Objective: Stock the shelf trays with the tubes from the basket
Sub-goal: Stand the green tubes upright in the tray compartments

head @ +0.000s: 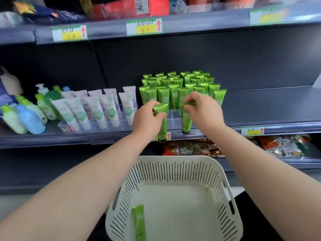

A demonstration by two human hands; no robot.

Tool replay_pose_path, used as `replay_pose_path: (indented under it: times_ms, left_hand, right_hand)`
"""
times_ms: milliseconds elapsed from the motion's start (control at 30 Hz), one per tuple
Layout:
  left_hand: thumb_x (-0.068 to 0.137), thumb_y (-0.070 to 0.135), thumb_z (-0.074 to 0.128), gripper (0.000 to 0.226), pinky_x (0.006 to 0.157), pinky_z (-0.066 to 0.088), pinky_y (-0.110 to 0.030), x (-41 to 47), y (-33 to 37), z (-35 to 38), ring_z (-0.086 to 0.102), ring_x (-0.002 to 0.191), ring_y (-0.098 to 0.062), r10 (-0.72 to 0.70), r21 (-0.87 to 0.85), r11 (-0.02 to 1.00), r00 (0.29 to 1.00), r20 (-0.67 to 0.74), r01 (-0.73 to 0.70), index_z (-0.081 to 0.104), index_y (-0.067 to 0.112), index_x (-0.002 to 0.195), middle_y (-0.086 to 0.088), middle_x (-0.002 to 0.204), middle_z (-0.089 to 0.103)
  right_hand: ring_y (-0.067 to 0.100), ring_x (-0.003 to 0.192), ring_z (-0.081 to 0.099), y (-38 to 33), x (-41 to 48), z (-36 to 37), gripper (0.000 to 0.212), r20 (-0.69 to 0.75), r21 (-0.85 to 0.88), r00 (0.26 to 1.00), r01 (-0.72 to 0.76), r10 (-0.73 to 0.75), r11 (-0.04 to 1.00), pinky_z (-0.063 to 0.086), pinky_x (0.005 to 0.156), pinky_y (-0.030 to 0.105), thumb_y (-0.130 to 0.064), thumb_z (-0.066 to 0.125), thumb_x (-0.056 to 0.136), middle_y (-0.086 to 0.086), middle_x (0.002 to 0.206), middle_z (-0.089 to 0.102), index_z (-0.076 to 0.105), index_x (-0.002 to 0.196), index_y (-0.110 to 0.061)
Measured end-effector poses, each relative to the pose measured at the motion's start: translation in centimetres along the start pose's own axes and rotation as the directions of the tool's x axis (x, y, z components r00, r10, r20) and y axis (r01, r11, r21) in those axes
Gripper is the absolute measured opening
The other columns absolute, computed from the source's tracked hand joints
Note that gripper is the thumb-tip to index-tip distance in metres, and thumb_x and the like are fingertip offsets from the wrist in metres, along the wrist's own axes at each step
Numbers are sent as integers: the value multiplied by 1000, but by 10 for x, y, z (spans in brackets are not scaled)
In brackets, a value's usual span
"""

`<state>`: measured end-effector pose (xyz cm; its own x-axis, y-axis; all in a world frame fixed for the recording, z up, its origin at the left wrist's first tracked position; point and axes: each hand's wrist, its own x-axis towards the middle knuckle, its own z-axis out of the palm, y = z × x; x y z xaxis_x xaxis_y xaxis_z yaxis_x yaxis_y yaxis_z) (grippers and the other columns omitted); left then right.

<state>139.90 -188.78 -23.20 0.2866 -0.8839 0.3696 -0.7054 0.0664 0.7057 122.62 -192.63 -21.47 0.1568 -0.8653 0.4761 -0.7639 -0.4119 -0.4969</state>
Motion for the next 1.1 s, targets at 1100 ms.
replay_pose_path:
  times_ms: [1100]
  left_hand:
    - [95, 14, 55, 33, 50, 41, -27, 104, -13, 57, 58, 67, -19, -94, 243, 967, 995, 38, 82, 56, 27, 126, 3, 93, 55]
  right_hand:
    - [28, 110, 44, 28, 70, 58, 40, -42, -363, 975, 186, -216, 913, 34, 78, 37, -7, 56, 86, 1, 118, 57, 54, 123, -22]
